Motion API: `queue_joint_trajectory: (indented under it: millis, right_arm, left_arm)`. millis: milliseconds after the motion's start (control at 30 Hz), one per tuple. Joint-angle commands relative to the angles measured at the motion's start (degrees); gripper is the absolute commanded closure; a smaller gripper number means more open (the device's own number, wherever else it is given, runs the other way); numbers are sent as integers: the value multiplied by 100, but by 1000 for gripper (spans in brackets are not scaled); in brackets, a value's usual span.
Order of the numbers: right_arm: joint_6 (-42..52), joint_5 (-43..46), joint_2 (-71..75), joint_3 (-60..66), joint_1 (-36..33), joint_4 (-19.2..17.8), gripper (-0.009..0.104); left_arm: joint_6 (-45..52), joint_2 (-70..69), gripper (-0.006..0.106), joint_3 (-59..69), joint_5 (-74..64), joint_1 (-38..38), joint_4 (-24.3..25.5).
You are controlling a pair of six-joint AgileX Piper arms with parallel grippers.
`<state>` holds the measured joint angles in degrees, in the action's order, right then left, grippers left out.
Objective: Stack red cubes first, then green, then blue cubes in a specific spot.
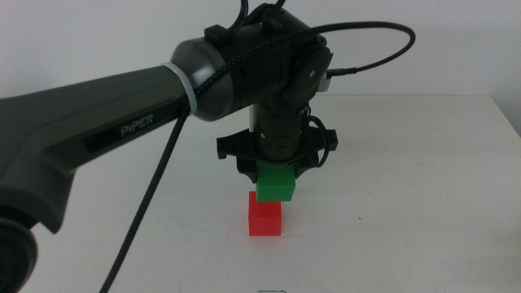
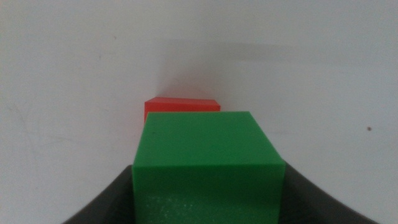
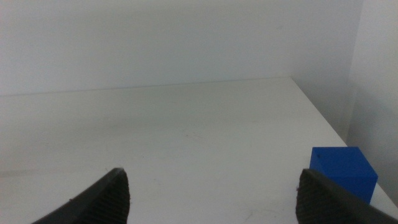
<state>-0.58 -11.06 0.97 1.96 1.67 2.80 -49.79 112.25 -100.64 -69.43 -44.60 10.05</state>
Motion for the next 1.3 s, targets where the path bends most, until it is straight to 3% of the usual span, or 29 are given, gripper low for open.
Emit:
queue_joint_trajectory:
  millis: [0, 1000, 1033, 1067, 1133, 1267]
  right_arm:
    - [58, 433, 87, -134, 18, -48, 1]
    - [58, 433, 87, -134, 18, -48, 1]
    - [58, 433, 87, -134, 18, -48, 1]
    - [58, 433, 87, -134, 18, -48, 1]
    - [58, 433, 87, -134, 18, -48, 1]
    - [58, 433, 87, -134, 18, -48, 1]
  left_arm:
    - [-14, -272, 89, -206, 29, -33, 171]
    - [-80, 160, 89, -188, -597, -23, 342]
    - [-100, 160, 84, -188, -615, -23, 342]
    - [-89, 160, 67, -188, -615, -23, 369]
    - [-55, 160, 46, -188, -615, -23, 433]
    - [-55, 160, 37, -188, -615, -23, 469]
